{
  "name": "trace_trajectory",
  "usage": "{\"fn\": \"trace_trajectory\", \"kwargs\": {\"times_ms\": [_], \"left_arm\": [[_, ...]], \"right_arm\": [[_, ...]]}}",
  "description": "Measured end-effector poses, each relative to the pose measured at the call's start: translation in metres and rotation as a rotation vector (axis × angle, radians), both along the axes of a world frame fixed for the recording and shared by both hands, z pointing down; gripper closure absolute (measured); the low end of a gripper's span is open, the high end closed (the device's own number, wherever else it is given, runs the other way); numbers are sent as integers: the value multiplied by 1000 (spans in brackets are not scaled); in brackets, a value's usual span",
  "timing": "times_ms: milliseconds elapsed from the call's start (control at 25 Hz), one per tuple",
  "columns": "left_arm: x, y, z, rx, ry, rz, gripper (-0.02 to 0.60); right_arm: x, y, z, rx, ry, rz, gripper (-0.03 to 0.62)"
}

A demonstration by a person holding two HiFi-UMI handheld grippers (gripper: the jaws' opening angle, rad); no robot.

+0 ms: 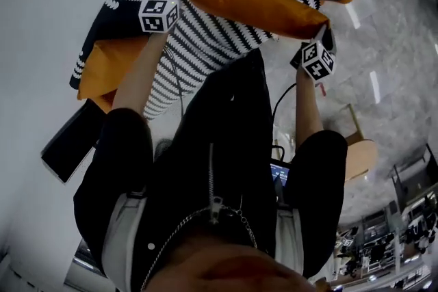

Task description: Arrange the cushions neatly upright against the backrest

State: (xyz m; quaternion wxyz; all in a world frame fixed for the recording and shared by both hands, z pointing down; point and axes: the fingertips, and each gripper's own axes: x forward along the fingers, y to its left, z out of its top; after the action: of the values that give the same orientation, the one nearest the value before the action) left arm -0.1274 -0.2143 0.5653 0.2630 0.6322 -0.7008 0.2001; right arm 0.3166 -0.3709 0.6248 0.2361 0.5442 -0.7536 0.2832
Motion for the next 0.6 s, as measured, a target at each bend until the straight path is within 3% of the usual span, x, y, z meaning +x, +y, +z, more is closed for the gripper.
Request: {"fn": "trace_trajectory", "kwargs": {"times_ms": [280,440,600], "left_arm": [[9,163,-3,-19,45,-227,541],[22,222,2,-23,92,-301,541],[9,258,-3,-4,110,-395,541]], "right_arm": [[-83,8,-46,51,28,-248,563],[-132,16,-64,84,47,-366,565],[-195,22,-87,116,30,-457,565]]}}
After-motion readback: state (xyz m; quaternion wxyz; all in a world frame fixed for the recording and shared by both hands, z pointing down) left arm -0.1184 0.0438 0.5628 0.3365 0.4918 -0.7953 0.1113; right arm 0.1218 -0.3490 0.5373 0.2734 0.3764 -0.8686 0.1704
